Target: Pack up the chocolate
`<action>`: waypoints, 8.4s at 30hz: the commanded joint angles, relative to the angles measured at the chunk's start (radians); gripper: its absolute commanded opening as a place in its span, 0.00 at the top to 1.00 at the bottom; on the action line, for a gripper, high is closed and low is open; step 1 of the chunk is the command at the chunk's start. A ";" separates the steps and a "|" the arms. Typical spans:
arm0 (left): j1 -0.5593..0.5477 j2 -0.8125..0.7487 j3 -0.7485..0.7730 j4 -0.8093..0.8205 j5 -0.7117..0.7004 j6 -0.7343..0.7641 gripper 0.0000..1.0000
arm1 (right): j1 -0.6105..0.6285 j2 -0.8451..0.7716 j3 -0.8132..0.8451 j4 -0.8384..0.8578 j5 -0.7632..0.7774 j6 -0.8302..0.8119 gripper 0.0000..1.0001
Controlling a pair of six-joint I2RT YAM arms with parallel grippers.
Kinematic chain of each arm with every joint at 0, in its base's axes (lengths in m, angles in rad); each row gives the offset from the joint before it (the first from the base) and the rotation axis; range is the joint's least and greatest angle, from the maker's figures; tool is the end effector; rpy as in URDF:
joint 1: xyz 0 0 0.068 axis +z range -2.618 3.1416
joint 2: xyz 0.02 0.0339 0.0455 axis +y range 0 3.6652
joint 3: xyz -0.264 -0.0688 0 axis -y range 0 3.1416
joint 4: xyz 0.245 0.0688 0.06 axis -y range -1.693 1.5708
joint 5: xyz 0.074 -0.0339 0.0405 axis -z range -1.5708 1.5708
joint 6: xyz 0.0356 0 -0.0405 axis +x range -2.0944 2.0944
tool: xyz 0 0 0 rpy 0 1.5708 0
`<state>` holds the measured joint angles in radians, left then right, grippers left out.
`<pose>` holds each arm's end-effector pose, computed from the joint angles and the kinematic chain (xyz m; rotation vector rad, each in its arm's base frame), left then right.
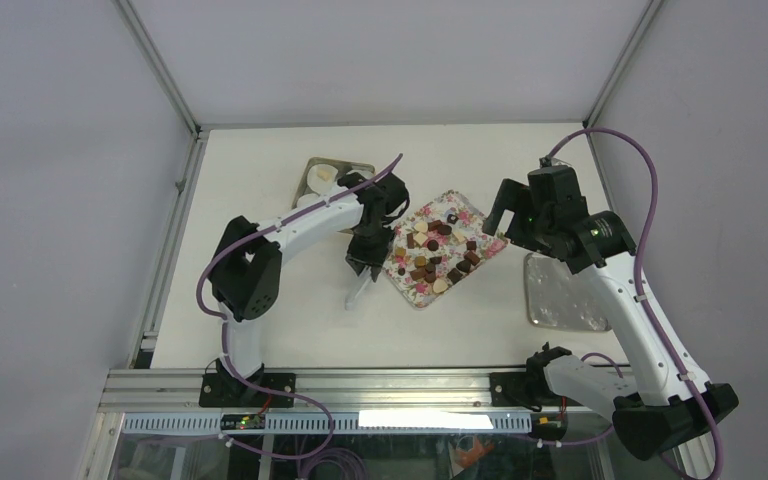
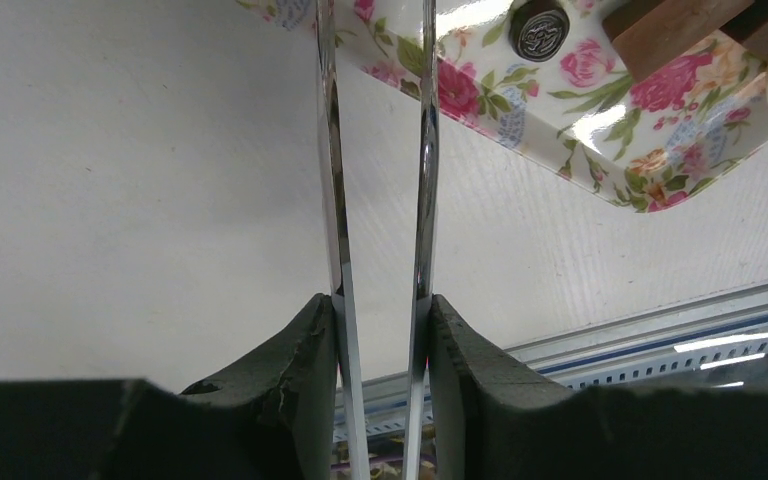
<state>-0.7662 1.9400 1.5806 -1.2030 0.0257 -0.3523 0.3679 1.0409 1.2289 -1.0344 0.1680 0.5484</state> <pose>0.2635 -0.2549 0.2201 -0.6443 -3.0679 0.0411 0.1779 0.0622 0.3643 0.2940 2.3954 0.2221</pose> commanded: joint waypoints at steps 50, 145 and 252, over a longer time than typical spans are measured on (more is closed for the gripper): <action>0.539 0.005 0.193 -0.158 0.058 0.079 0.94 | -0.004 -0.020 -0.041 0.059 0.004 0.002 0.02; -0.026 -0.011 0.203 -0.074 0.079 0.024 1.00 | -0.005 -0.002 -0.029 0.056 -0.047 0.031 0.02; -0.052 0.060 0.044 0.170 0.116 -0.210 0.56 | -0.004 0.005 -0.048 0.071 -0.066 0.032 0.02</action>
<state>-0.8165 1.9850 1.5627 -1.0637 0.1547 -0.5388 0.3679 1.0542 1.1664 -1.0054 0.1150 0.5755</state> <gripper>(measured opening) 0.448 0.980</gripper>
